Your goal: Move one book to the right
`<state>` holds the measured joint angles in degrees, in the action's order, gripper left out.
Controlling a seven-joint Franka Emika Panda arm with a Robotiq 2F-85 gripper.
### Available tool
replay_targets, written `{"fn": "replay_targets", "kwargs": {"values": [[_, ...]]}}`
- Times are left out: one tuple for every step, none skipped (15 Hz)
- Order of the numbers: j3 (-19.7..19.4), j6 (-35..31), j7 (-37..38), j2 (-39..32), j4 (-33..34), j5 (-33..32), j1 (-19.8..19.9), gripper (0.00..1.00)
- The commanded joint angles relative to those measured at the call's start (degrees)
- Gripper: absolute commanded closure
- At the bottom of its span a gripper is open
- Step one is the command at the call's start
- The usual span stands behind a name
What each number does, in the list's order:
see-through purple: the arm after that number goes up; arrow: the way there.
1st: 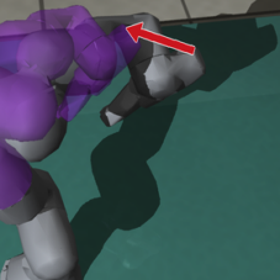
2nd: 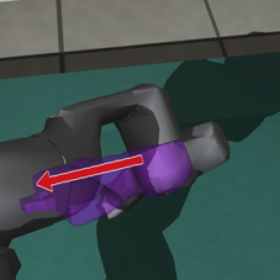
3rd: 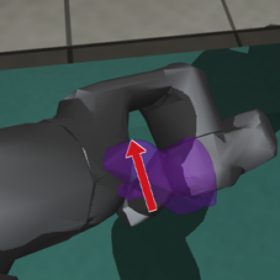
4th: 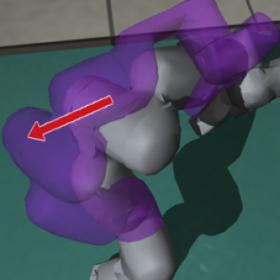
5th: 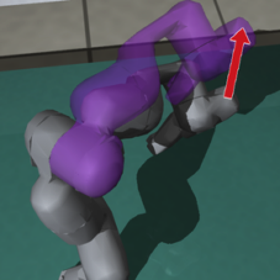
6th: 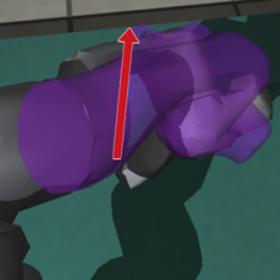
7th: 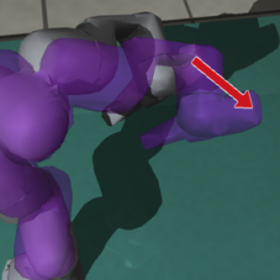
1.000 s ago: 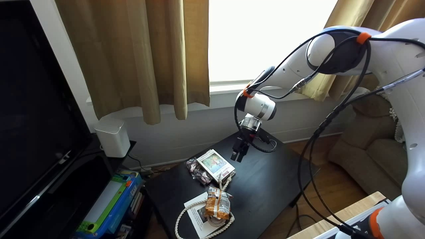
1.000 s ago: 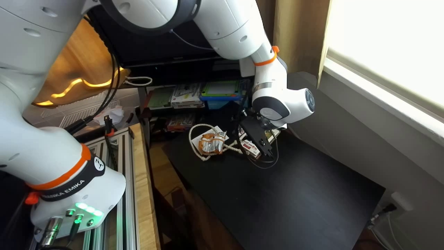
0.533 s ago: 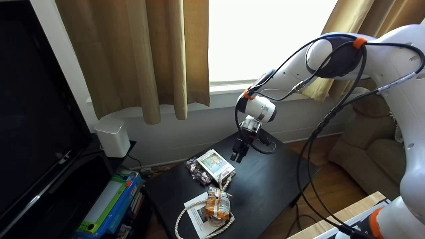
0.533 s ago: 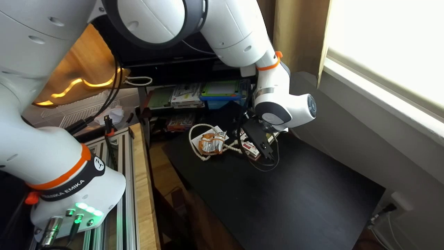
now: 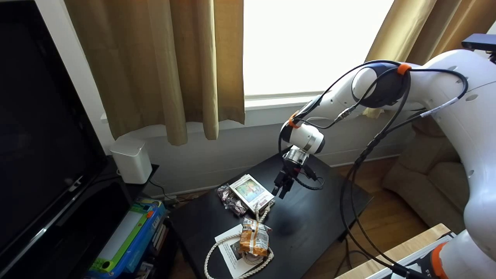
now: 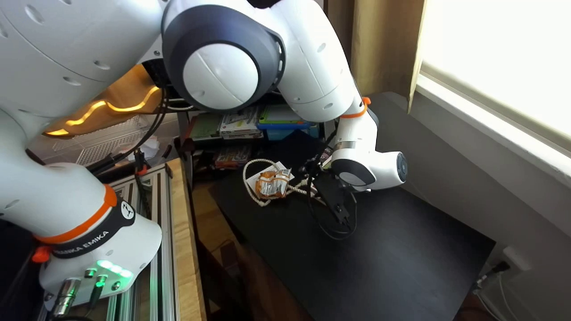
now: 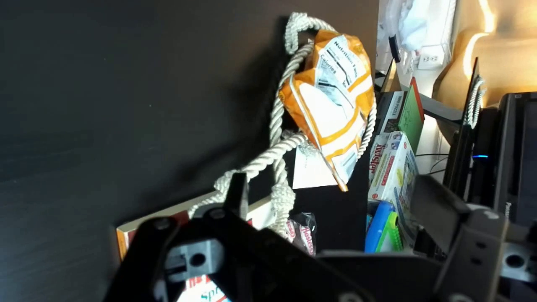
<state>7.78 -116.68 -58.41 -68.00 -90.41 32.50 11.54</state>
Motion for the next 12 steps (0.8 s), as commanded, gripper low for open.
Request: {"fn": "replay_targets", "kwargs": {"values": [[1.44, -2.17, 2.68, -4.83, 4.50, -0.46, 1.77, 0.00], [1.54, -2.97, 3.36, -5.73, 5.43, -0.25, 2.01, 0.00], [1.72, -3.71, 4.03, -6.50, 6.13, -0.22, 2.16, 0.00], [1.63, -4.21, 5.19, -7.32, 7.10, -0.38, 2.20, 0.00], [1.76, -4.78, 6.11, -7.94, 7.68, -0.46, 2.36, 0.00], [1.99, -5.24, 6.77, -8.64, 8.43, -0.55, 2.66, 0.00], [2.32, -5.56, 7.16, -9.40, 9.21, -0.41, 3.15, 0.00], [2.78, -5.99, 7.38, -10.15, 10.04, -0.22, 3.67, 0.00], [3.28, -6.36, 7.41, -10.97, 11.03, -0.16, 4.15, 0.00], [3.58, -6.50, 7.64, -11.69, 12.12, -0.39, 4.35, 0.00], [3.95, -6.74, 7.93, -12.43, 13.13, -0.39, 4.63, 0.00], [4.34, -6.61, 8.05, -13.14, 14.22, -0.46, 4.89, 0.00]]}}
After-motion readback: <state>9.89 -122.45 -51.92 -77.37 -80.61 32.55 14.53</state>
